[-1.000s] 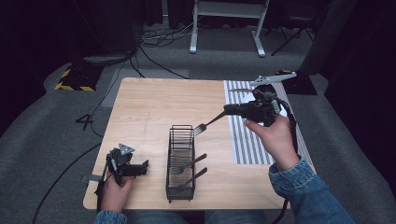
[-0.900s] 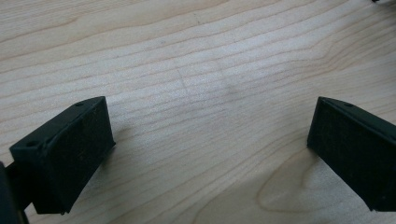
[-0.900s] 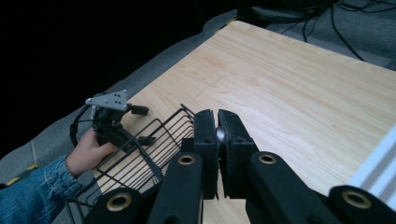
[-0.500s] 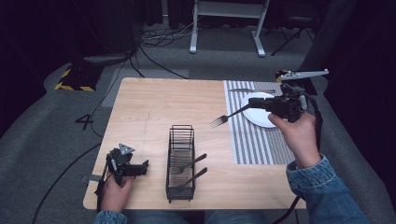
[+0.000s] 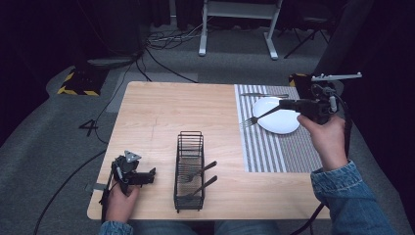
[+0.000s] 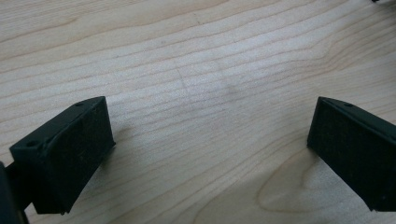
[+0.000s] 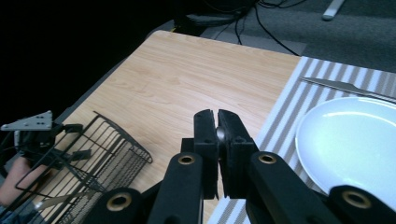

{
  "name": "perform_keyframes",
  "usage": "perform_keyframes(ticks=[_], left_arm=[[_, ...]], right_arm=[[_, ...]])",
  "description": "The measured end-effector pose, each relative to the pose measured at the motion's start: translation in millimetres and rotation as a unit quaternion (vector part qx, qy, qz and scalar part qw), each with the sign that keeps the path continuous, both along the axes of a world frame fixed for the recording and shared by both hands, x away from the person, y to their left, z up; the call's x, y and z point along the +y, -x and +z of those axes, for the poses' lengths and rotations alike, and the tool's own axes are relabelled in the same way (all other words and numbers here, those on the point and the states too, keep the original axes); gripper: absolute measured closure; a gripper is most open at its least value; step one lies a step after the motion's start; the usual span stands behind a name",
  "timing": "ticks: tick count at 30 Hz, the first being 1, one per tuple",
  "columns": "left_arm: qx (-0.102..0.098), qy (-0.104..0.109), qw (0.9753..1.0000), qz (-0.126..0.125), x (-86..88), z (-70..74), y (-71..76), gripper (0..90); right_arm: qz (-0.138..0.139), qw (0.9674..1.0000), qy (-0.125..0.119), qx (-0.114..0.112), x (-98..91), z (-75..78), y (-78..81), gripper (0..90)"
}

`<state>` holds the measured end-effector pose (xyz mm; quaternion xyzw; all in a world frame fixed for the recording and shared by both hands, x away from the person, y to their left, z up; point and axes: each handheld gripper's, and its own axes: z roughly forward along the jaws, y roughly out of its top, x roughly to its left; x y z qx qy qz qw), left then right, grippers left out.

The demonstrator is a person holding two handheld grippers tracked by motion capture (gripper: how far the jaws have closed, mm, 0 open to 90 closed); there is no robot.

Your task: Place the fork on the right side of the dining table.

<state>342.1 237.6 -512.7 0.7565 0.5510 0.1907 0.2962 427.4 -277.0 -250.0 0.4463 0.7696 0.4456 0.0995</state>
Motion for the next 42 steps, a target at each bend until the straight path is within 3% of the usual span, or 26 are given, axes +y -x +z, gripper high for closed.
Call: perform_keyframes(ticks=[11, 20, 30, 42], left_arm=[[0.0, 0.0, 1.0, 0.0, 0.0, 0.0, 0.0, 0.3], [0.0, 0.0, 1.0, 0.0, 0.0, 0.0, 0.0, 0.3], [0.0, 0.0, 1.0, 0.0, 0.0, 0.0, 0.0, 0.3], [0.0, 0.0, 1.0, 0.0, 0.0, 0.0, 0.0, 0.3]], right_arm=[[-0.032, 0.9994, 0.006, 0.014, -18.1, -12.9, -14.1, 86.2], [-0.057, 0.9974, 0.025, 0.037, -31.2, -40.6, -30.1, 86.2], [-0.065, 0.9951, 0.038, 0.064, -38.5, -70.1, -38.2, 86.2], [-0.062, 0.9925, 0.06, 0.086, -34.2, -96.3, -41.8, 86.2]])
